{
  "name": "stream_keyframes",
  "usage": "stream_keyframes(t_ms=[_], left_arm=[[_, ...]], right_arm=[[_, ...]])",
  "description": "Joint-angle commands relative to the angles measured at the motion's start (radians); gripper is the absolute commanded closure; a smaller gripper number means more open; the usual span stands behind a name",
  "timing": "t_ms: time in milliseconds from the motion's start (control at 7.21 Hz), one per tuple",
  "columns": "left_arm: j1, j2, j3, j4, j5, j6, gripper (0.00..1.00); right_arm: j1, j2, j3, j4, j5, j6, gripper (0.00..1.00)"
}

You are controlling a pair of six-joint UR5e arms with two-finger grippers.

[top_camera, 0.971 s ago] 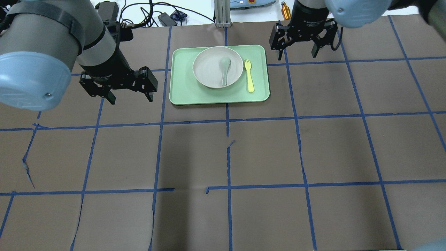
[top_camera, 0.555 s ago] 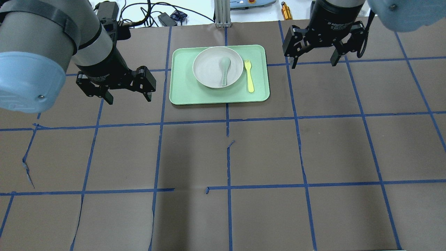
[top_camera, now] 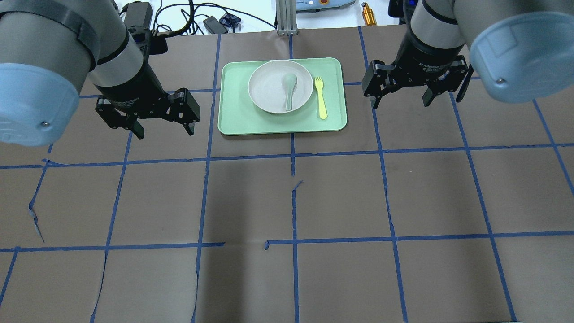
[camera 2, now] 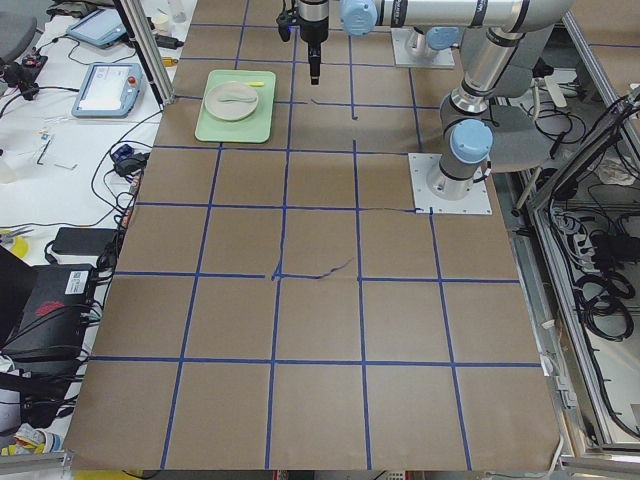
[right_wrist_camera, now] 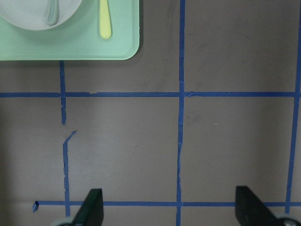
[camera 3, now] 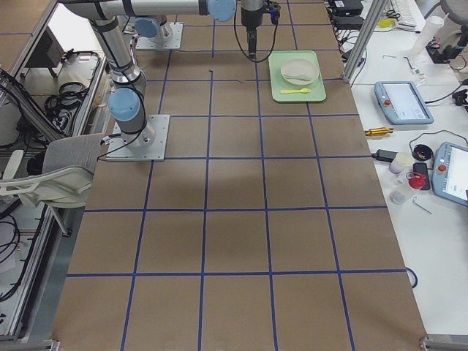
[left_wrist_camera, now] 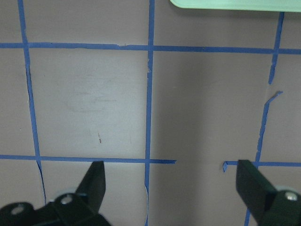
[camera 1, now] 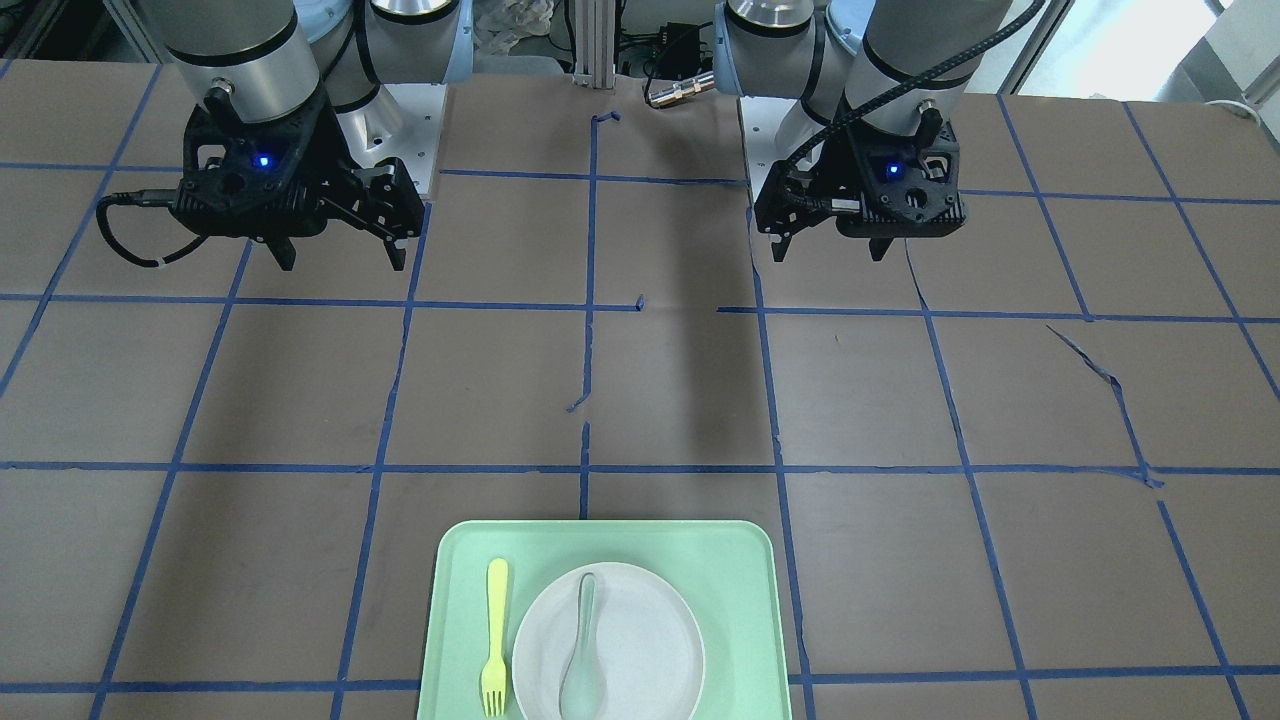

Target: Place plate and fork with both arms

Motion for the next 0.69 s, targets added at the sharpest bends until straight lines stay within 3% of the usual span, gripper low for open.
stream_keyframes(t_ms=[0,555], left_arm=[[0.000,0.001,0.002,0.001,0.000,-0.001,0.00],[0.000,0.001,0.014,-0.002,0.000,-0.003,0.00]], right_arm=[[0.003,-0.005,0.007,0.005,-0.007,0.001,0.00],[0.038,0.001,0.007,0.002,-0.014,0.003,0.00]])
